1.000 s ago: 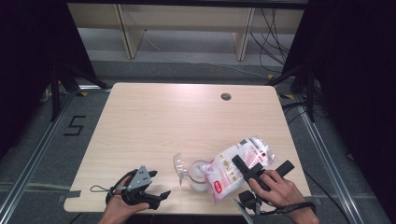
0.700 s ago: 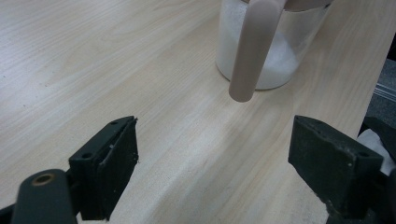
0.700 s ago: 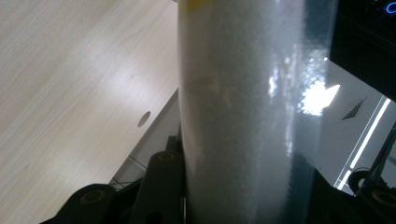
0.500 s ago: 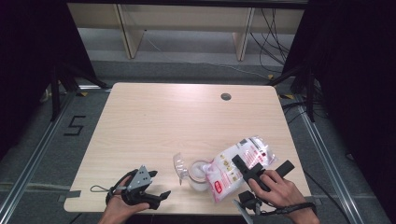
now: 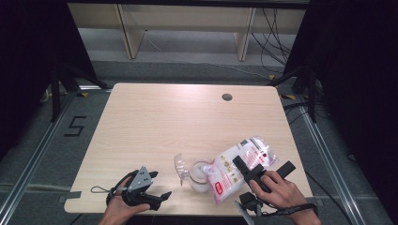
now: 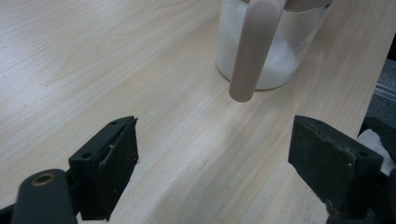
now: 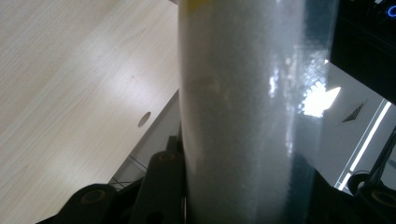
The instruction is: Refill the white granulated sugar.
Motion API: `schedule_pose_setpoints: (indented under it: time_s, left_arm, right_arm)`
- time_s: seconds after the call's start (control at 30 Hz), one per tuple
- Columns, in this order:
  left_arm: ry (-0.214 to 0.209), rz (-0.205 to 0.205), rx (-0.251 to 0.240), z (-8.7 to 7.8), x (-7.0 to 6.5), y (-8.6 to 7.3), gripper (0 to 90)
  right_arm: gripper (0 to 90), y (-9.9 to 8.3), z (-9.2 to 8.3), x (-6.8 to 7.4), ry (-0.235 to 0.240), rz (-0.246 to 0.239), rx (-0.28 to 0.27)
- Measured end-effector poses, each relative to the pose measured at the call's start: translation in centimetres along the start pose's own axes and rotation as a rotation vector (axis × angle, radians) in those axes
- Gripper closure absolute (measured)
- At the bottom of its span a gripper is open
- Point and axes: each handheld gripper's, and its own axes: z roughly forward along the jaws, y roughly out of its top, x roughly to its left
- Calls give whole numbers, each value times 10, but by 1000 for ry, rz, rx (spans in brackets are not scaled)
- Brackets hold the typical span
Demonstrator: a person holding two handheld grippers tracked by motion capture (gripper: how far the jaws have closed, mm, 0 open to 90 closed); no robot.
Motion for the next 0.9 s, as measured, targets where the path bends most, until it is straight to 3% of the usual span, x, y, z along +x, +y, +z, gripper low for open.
schedule_pose_setpoints:
  time_s: [0.17, 0.23, 0.3, 0.33, 0.37, 0.47, 0.57, 0.63, 0.83, 0.9]
  left_arm:
    - [0, 0, -7, 0, 0, 0, 155]
    - [-4, 1, -3, 0, 0, 0, 154]
    - [0, 1, 2, 0, 0, 0, 154]
    - [0, -2, -1, 0, 0, 0, 155]
    - [-2, -6, -8, 1, 0, 0, 154]
    - [5, -2, -17, 1, -1, -1, 155]
    - [5, -1, -14, 1, 0, -1, 155]
    - [-1, -8, -4, 0, 0, 0, 154]
    - [1, -6, -7, 0, 0, 0, 155]
    - [2, 0, 0, 0, 0, 0, 154]
  right_arm:
    - [737, 0, 0, 0, 0, -2, 0]
    - [737, 0, 0, 1, 2, 25, -9]
    - [737, 0, 0, 1, 0, 12, -2]
    - [737, 0, 0, 1, -1, 33, -11]
    - [738, -1, 0, 0, -4, 19, -10]
    - [739, -1, 0, 2, -4, 40, -17]
    - [741, -2, 0, 1, 3, 19, -8]
    - [743, -1, 0, 2, 2, 42, -17]
    - [748, -3, -1, 1, 0, 37, -16]
    - [751, -4, 0, 1, -5, 57, -28]
